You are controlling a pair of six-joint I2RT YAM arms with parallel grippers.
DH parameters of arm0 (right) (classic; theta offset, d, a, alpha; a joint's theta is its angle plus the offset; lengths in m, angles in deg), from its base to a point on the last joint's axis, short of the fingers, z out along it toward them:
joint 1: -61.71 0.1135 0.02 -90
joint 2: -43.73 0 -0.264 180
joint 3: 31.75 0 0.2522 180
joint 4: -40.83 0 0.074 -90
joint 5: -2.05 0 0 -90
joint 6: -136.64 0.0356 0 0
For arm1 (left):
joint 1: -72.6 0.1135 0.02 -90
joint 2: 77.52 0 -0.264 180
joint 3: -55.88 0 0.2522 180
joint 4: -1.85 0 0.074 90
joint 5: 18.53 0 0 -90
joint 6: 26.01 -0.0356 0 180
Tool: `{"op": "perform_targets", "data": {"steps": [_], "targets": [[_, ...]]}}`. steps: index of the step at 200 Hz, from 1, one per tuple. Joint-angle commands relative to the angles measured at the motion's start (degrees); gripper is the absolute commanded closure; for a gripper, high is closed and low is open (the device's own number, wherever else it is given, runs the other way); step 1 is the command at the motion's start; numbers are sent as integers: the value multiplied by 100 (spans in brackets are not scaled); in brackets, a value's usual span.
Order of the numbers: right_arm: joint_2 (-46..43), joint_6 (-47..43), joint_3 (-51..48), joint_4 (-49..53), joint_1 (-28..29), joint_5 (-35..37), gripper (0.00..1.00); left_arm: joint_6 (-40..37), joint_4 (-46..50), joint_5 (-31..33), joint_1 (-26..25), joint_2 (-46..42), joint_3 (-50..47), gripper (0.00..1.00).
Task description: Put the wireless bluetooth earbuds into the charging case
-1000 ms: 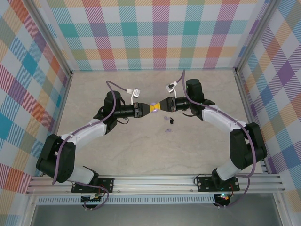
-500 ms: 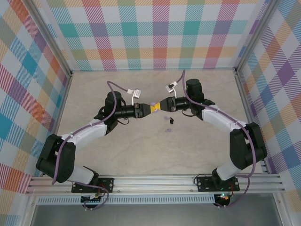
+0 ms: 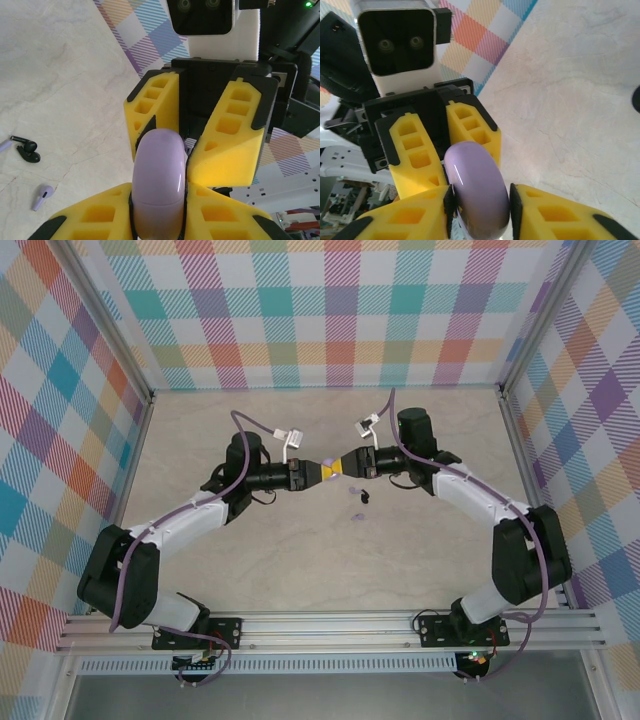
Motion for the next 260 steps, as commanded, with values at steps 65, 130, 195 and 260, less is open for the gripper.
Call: {"op": "perform_targets", "data": {"steps": [65,130,195,260], "targets": [[-818,-947,422,1507,121,1023,47,-2301,-19,577,-154,-374,77,76],[-1242,-1419,484,2208,257,1295,42,-3897,75,134,-172,-759,7,75],[-1254,-1555,646,2277,464,1394,39,-4246,270,-66,-299,-729,107,76],[-1234,-1470,738,2295,472,1892,39,-4486,588,-106,-418,-758,179,76]]}}
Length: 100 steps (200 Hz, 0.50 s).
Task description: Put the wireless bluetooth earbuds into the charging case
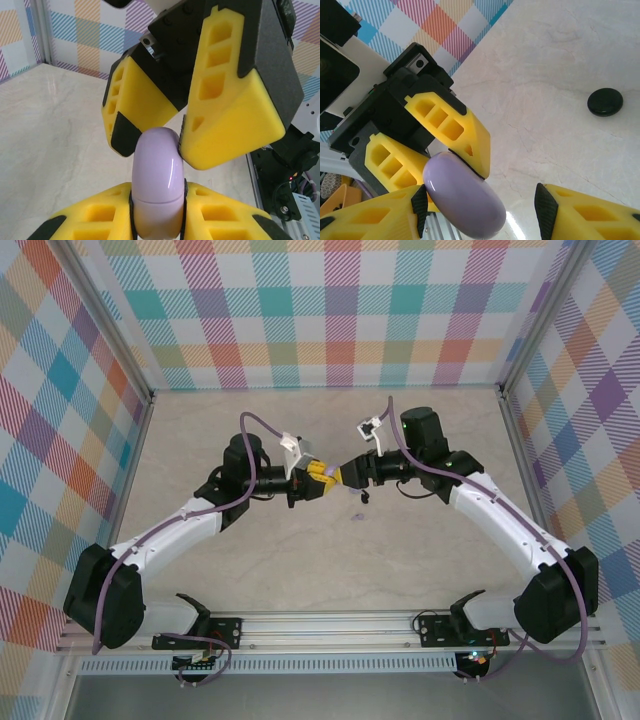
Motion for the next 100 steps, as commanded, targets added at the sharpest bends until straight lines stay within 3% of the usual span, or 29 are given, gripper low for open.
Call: {"op": "perform_targets", "data": {"steps": [1,100], "targets": [[-75,-102,164,74,15,277,40,-219,48,-182,-70,-116,122,76],[-135,-14,190,162,14,857,39,-338,281,-349,-98,-209,161,77]]}}
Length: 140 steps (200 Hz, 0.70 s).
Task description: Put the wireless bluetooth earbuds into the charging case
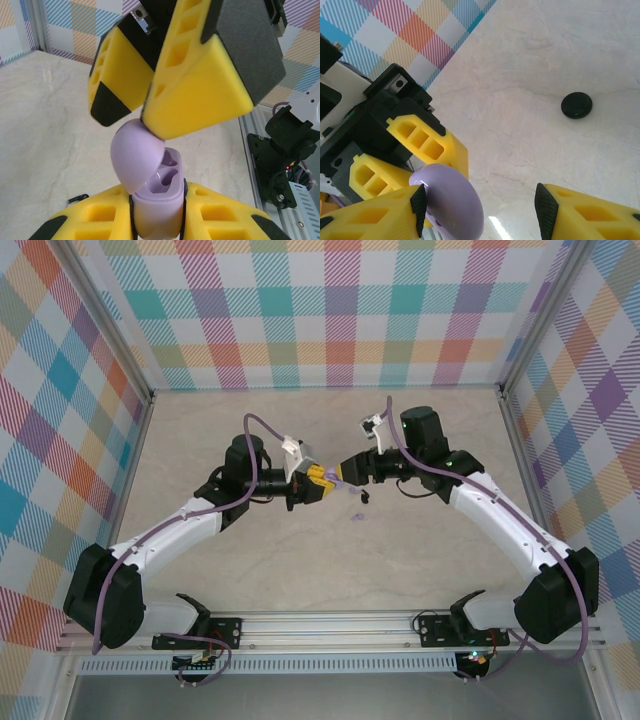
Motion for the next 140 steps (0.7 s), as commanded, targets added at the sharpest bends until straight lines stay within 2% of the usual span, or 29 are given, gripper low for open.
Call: {"op": "perform_targets", "data": {"steps": [1,58,98,118,140], "targets": [[-127,-24,142,123,11,295,39,-157,-69,-301,-97,-209,158,77],[-336,94,48,74,12,821,38,-157,-33,-253,-101,-194,171,77],[-328,408,20,574,-33,2242,34,-22,-84,1,-100,-289,66,78],[-78,509,86,1042,-95,2651,34,192,-233,86,-105,-439,-87,78],[212,627,39,1311,-95,2685,33,354,-323,207,-104,-707,-272,78]]}}
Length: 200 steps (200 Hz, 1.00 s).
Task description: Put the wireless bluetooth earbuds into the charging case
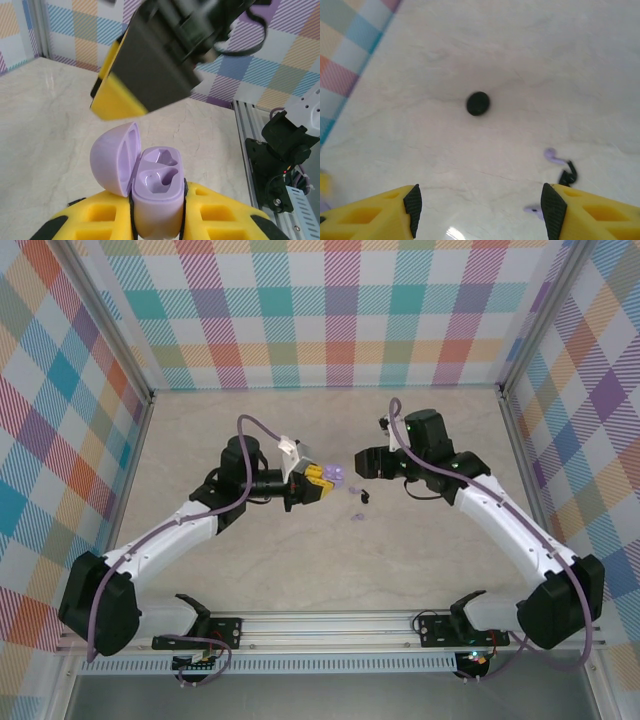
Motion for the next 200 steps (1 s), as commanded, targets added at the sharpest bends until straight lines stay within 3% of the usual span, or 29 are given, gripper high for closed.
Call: {"op": "perform_targets", "data": {"steps": [1,63,129,200], "targets": [[309,247,35,617,-31,450,33,213,-334,118,-94,-395,-205,78],[1092,788,-422,477,-9,19,36,474,-277,257,-119,-927,-577,78],[2156,782,-223,682,281,43,51,734,-390,593,-279,-1312,-912,78],[2428,1409,-558,323,475,-187,51,760,-365,620,-279,-1383,-948,78]]}}
